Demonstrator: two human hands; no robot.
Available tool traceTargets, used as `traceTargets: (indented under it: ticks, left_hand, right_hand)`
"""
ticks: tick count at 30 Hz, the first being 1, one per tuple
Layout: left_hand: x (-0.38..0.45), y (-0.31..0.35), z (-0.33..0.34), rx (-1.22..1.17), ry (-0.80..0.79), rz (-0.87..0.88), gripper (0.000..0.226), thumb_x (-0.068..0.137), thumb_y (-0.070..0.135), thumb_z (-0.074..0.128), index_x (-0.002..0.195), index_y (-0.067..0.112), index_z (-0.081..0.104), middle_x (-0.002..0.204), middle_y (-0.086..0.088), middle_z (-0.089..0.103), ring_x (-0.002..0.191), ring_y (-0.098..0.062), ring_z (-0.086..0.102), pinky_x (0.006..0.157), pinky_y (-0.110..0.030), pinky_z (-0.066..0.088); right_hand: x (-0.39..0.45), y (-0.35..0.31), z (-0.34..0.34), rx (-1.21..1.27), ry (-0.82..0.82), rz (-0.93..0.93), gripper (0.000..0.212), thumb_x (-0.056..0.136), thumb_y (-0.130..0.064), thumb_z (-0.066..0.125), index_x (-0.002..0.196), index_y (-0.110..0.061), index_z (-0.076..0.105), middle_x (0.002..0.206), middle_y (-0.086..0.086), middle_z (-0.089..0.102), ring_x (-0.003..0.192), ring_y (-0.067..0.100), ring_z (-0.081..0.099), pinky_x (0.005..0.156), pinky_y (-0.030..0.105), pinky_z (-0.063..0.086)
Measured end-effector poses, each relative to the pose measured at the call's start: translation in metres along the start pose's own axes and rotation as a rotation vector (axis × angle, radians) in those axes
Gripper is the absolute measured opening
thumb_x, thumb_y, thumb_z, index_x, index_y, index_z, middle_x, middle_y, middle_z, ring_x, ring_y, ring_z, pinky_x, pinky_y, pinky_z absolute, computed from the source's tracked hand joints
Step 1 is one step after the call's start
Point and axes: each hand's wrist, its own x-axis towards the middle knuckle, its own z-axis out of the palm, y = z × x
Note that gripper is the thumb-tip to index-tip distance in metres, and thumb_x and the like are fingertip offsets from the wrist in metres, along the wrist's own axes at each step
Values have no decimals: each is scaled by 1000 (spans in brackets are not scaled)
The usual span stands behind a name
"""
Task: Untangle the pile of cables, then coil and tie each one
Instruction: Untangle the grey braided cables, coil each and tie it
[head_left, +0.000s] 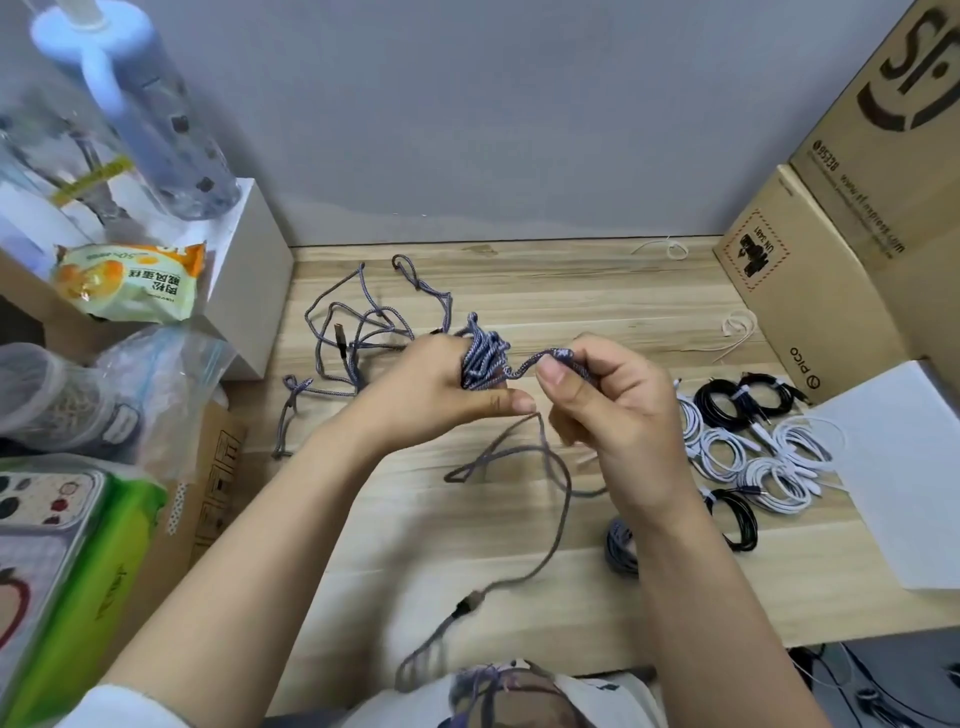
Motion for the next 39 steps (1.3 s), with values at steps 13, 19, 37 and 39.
traceTargets:
  ticks: [13, 19, 37, 39]
  left_hand:
    - [-19, 13, -13, -1377, -800, 314, 20, 96, 28, 49, 78, 20, 52, 41, 3, 17, 37, -14, 16, 55, -27, 40]
    - [-10, 26, -29, -1912, -405, 295, 18, 95, 14, 51, 88, -2, 54, 49, 0, 28, 45, -17, 24, 65, -33, 39]
    - [4, -4, -4, -376, 252, 31, 16, 91, 20, 51, 78, 11, 49, 49, 4, 50, 47, -7, 42, 49, -15, 34]
    - [1, -3, -2, -301, 222, -2, 18, 93, 17, 55, 80, 6, 53, 53, -2, 50, 46, -7, 44, 49, -13, 36]
  right_hand:
    - [16, 13, 10, -225, 45, -35, 22, 89, -30, 55, 67, -25, 55, 52, -14, 46, 50, -2, 39, 51, 9, 31]
    - [7, 23, 10, -15, -174, 431, 28, 96, -28, 41, 73, -13, 49, 45, -8, 30, 35, 2, 17, 38, 8, 14]
    - [-7, -14, 17, 63, -292, 613, 22, 92, -22, 51, 71, -13, 50, 44, -10, 23, 32, 1, 15, 32, 15, 26]
    - [-6, -19, 16, 187, -305, 613, 21, 88, -25, 59, 70, -15, 53, 45, -9, 23, 30, -1, 16, 31, 13, 28]
